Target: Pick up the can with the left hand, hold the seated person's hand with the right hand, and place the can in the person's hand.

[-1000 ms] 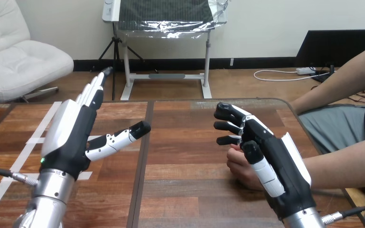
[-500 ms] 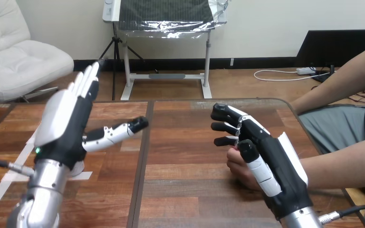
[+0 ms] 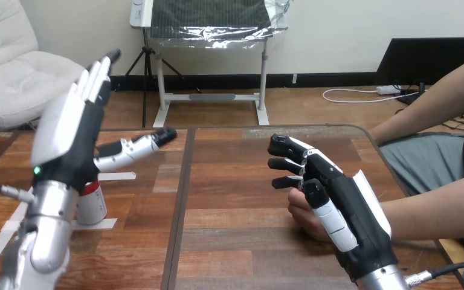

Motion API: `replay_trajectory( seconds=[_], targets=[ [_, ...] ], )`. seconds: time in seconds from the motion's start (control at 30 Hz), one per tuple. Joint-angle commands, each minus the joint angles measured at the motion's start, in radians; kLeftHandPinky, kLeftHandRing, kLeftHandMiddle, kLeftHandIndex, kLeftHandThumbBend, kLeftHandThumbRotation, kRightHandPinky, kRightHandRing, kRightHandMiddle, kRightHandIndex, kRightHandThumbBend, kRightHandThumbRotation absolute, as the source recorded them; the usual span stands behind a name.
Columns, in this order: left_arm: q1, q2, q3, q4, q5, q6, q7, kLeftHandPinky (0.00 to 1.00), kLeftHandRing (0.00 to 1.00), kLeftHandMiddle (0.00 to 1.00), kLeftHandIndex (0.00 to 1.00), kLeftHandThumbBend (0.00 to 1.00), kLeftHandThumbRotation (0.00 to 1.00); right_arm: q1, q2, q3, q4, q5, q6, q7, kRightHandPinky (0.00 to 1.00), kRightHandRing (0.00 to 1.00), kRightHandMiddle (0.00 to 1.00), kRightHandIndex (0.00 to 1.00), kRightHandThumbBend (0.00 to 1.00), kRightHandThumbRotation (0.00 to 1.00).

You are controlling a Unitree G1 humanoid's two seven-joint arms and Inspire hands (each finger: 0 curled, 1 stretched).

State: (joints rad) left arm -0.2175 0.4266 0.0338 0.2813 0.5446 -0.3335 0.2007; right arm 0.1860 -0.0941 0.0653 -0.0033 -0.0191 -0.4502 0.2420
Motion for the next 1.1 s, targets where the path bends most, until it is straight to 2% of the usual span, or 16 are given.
replay_trajectory(
  seconds=[0.0, 0.37, 1.07],
  targets=[
    [-0.096, 0.041, -0.001, 0.051, 0.015, 0.006, 0.031, 0.99, 0.99, 0.98, 0.99, 0.86, 0.74, -0.026, -0.006, -0.001, -0.057, 0.006, -0.014, -0.009, 0.69, 0.80, 0.84, 0.83, 0.94, 0.93],
    [-0.166, 0.069, -0.014, 0.167, 0.019, -0.003, 0.062, 0.98, 0.99, 0.99, 0.98, 0.84, 0.73, -0.019, -0.011, -0.005, -0.061, 0.011, -0.016, -0.006, 0.68, 0.79, 0.83, 0.83, 0.93, 0.93],
    [-0.287, 0.105, -0.035, 0.382, 0.000, 0.016, 0.053, 0.98, 0.99, 1.00, 1.00, 0.79, 0.70, -0.006, -0.022, -0.005, -0.073, 0.029, -0.016, -0.004, 0.67, 0.78, 0.81, 0.82, 0.92, 0.92]
  ],
)
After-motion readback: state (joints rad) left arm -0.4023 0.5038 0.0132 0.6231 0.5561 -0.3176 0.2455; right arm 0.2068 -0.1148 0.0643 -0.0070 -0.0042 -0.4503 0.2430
